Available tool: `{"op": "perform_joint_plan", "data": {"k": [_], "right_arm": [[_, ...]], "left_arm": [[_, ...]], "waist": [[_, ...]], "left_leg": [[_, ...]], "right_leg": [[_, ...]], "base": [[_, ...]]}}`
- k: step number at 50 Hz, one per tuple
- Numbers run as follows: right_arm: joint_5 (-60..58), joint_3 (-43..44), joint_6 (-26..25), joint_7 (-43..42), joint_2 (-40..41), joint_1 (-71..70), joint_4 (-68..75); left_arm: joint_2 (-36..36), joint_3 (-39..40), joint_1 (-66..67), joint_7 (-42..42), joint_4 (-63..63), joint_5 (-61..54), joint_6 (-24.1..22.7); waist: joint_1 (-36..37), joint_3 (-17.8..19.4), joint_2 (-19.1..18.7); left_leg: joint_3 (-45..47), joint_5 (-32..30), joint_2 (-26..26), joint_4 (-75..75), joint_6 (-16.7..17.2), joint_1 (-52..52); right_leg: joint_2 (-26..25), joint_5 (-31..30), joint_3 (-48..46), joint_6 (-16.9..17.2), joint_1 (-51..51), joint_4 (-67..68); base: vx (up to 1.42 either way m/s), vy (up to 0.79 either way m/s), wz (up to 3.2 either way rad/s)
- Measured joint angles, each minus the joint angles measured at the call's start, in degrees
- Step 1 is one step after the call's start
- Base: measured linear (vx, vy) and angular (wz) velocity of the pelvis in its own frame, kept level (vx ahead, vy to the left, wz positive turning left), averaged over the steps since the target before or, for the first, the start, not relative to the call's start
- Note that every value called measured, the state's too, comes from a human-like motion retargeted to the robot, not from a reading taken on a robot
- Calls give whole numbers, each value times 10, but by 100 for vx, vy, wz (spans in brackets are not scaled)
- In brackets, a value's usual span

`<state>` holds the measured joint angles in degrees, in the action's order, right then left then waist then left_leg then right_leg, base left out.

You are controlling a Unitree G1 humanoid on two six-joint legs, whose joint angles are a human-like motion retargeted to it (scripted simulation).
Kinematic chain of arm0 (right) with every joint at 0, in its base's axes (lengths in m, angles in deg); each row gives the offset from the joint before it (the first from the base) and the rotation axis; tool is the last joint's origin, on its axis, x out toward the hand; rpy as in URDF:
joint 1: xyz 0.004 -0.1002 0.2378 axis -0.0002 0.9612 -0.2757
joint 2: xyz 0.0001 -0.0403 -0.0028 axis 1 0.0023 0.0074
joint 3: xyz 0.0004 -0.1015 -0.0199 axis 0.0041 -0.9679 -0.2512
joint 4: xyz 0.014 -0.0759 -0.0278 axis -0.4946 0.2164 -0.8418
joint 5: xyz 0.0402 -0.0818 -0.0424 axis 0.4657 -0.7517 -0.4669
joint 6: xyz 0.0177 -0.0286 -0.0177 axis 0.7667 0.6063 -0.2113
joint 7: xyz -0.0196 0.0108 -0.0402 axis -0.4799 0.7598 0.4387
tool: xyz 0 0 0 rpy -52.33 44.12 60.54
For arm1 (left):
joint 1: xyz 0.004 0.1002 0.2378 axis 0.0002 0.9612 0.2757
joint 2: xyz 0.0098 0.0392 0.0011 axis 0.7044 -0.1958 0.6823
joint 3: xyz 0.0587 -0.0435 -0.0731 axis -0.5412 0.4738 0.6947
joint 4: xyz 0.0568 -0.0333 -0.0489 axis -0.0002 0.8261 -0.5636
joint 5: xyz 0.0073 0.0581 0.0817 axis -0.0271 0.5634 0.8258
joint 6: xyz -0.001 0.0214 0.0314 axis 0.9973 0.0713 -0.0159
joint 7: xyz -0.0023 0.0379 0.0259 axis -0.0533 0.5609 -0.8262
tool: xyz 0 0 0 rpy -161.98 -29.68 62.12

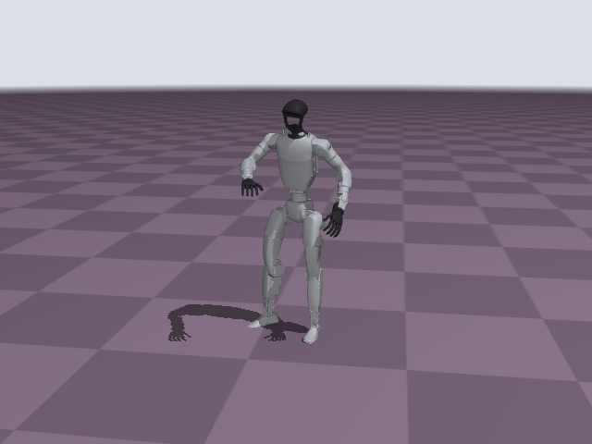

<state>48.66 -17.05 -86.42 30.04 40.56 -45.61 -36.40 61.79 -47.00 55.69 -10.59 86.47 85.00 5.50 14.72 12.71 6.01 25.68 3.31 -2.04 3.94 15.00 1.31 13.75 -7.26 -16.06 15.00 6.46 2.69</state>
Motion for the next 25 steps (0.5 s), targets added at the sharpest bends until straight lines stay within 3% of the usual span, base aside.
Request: {"op": "perform_joint_plan", "data": {"k": [5,10,18,22,25], "right_arm": [[22,-96,-39,-42,-189,-293,2],[74,-227,-77,-141,-330,-581,129],[131,-273,-115,-201,-355,-894,398],[152,-254,-118,-198,-352,-889,345],[121,-215,-126,-195,-336,-790,233]], "left_arm": [[27,26,7,-4,56,-115,13],[24,64,35,22,88,-185,-1],[-8,96,84,-12,112,-181,-12],[-57,100,88,-38,127,-187,8],[-93,101,89,-56,141,-198,25]], "waist": [[16,-10,20],[20,-24,37],[28,-39,50],[41,-26,46],[49,-10,44]], "left_leg": [[-43,-1,20,1,0,-8],[-87,-15,38,11,0,-29],[-132,-30,60,11,0,-70],[-132,-28,57,11,0,-68],[-120,-23,52,11,0,-57]], "right_leg": [[32,16,-37,0,-10,22],[48,16,-83,0,-17,15],[64,3,-139,0,-14,5],[63,4,-139,0,-15,6],[61,6,-124,0,-17,9]], "base": [[8,12,84],[3,10,79],[1,8,59],[2,0,0],[2,-3,-42]]}}
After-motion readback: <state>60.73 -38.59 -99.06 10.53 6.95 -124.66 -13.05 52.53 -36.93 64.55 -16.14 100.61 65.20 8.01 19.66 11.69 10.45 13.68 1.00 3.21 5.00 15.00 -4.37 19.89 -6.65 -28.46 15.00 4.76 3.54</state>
